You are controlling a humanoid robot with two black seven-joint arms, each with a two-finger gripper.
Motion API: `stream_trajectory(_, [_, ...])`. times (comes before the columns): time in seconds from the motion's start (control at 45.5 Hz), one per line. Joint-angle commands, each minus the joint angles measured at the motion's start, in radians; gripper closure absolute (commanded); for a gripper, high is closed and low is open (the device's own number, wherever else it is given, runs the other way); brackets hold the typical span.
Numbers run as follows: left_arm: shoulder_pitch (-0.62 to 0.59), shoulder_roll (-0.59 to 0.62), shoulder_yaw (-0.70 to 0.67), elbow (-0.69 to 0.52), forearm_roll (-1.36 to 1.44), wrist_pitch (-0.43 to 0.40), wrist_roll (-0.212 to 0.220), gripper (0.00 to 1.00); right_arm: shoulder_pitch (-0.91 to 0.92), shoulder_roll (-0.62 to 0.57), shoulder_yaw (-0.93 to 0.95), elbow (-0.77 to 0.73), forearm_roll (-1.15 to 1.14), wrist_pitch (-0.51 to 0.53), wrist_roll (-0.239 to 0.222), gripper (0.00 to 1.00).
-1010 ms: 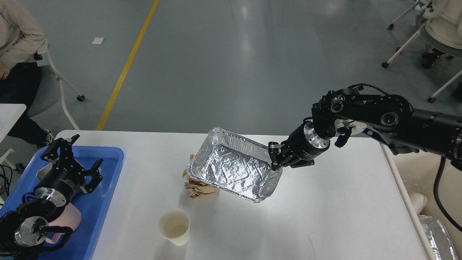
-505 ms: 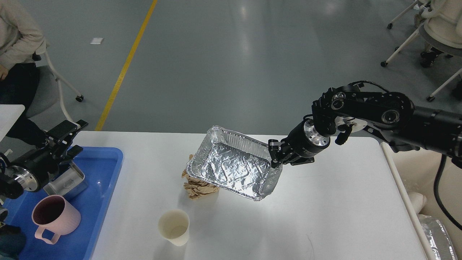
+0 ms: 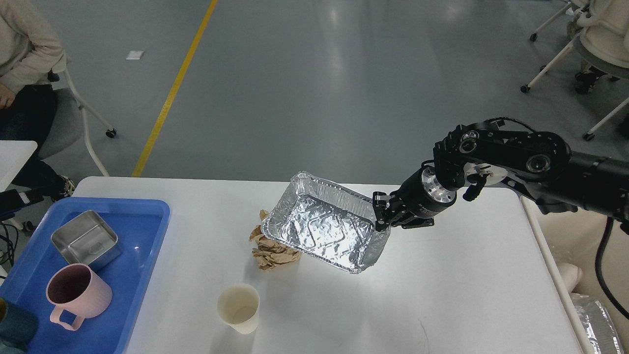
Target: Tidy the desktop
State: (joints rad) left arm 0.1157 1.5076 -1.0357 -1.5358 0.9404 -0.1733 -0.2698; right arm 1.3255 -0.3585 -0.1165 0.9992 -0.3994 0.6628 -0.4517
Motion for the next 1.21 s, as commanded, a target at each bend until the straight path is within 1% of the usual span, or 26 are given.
stream_trajectory(0.0, [0.002,0.074,0.091,0.002,0.000,0.027,-0.008,0.25,0.000,-0.004,0.001,0.001,-0.001,0.001,0.001,1.00])
stream_trajectory(0.088, [0.002,0.098,0.117,0.002,0.003,0.051,-0.014,0.25,0.000,-0.002,0.001,0.001,-0.001,0.000,0.001,1.00])
stream_trajectory(0.198, [-0.002,0.100,0.109,0.000,0.003,0.051,-0.058,0.25,0.000,-0.002,0.001,0.001,-0.003,0.000,0.001,1.00])
stream_trajectory(0.263, [-0.005,0.094,0.105,-0.004,0.003,0.052,-0.072,0.25,0.000,0.000,0.003,0.002,-0.002,-0.002,0.001,1.00])
stream_trajectory(0.439, [-0.001,0.080,0.103,-0.007,0.005,0.051,-0.068,0.22,0.000,-0.002,0.003,0.004,-0.003,-0.002,0.001,1.00])
stream_trajectory(0.571, [-0.033,-0.010,0.102,-0.036,0.079,0.049,-0.052,0.21,0.001,-0.004,0.003,0.004,-0.003,-0.002,0.001,1.00])
stream_trajectory(0.615, [-0.060,-0.032,0.105,-0.059,0.133,0.046,-0.042,0.21,0.001,-0.004,0.003,0.004,-0.003,-0.002,0.001,1.00])
stream_trajectory(0.659, [-0.077,-0.058,0.105,-0.084,0.172,0.044,-0.022,0.21,0.001,-0.004,0.003,0.004,-0.003,-0.002,0.001,1.00])
stream_trajectory(0.747, [-0.094,-0.119,0.105,-0.110,0.201,0.043,0.055,0.19,0.000,-0.005,0.003,0.004,-0.003,-0.002,0.001,1.00])
stream_trajectory(0.812, [-0.126,-0.155,0.106,-0.124,0.201,0.029,0.090,0.18,0.000,-0.005,0.003,0.004,-0.003,-0.002,0.001,1.00])
stream_trajectory(0.878, [-0.152,-0.168,0.115,-0.156,0.202,0.008,0.101,0.18,0.000,-0.005,0.001,0.004,-0.003,-0.002,-0.001,1.00])
stream_trajectory(0.966, [-0.159,-0.168,0.117,-0.187,0.202,-0.021,0.113,0.18,0.000,-0.011,0.003,0.004,-0.003,-0.002,-0.001,1.00])
stream_trajectory(1.054, [-0.171,-0.167,0.117,-0.187,0.202,-0.037,0.138,0.18,0.000,-0.017,0.001,0.004,-0.003,-0.002,0.001,1.00])
stream_trajectory(1.186, [-0.182,-0.171,0.114,-0.188,0.201,-0.104,0.147,0.18,-0.003,-0.019,0.003,0.004,-0.003,-0.002,0.001,1.00])
